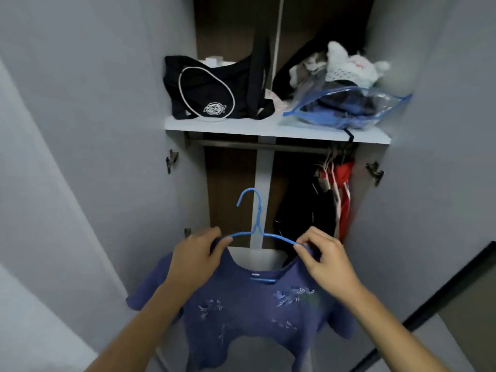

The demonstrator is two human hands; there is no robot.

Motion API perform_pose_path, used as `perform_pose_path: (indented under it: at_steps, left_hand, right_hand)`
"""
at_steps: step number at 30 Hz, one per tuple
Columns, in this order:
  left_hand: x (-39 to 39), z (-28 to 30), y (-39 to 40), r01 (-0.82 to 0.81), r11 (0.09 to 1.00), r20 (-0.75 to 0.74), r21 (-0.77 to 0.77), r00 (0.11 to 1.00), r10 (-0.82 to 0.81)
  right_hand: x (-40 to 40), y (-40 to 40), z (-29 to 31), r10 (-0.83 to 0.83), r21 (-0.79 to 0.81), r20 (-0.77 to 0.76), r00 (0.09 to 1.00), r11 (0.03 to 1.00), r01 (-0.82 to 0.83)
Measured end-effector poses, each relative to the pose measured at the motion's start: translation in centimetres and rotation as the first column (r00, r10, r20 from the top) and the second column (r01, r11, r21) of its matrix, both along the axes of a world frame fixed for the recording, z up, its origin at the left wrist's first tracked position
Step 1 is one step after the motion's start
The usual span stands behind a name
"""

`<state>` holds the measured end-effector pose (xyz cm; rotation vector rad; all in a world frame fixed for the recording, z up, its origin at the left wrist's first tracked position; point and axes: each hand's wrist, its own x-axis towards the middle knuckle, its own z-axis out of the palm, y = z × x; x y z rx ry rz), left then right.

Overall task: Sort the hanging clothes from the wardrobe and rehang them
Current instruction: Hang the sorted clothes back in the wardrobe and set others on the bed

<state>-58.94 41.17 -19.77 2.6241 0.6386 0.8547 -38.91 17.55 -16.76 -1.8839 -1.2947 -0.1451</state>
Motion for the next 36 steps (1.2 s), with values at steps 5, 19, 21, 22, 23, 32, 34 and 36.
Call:
perform_pose_path:
  at_steps: [5,19,21,22,23,32,34,36]
  left_hand:
    - [9.6,0.0,1.1,0.100,0.994,0.011,0.050,0.995,-0.100]
    - [31.7,-4.0,3.0,0.232,0.968,-0.007,0.095,0.973,-0.233]
    - [34.6,-4.9,4.4,0.276,0.958,0.035,0.080,0.960,-0.279]
    - [36.1,-5.2,5.2,0.300,0.952,0.059,0.061,0.951,-0.304]
    - [37.5,-5.5,6.0,0.325,0.945,0.077,0.037,0.942,-0.327]
    - [48.4,-7.9,13.0,0.368,0.930,0.072,-0.014,0.928,-0.366]
    - [50.0,-8.1,13.5,0.360,0.933,0.059,-0.026,0.932,-0.358]
    - [51.7,-8.1,13.5,0.366,0.926,0.022,-0.090,0.930,-0.366]
  right_hand:
    - [6.6,-0.8,-0.9,-0.083,0.041,-0.021,0.996,0.996,0.084]
    - [16.9,1.3,-6.0,-0.446,0.030,-0.082,0.891,0.893,0.450]
    - [18.4,2.3,-6.5,-0.483,0.022,-0.092,0.871,0.873,0.487]
    - [19.4,2.9,-6.7,-0.493,0.018,-0.087,0.865,0.868,0.496]
    - [20.4,3.5,-6.7,-0.496,0.007,-0.078,0.865,0.867,0.498]
    - [28.9,10.1,-7.8,-0.540,-0.034,-0.024,0.841,0.841,0.539]
    - [30.1,11.5,-8.5,-0.572,0.012,-0.069,0.818,0.819,0.574]
    - [31.3,12.7,-8.9,-0.597,0.044,-0.077,0.798,0.798,0.601]
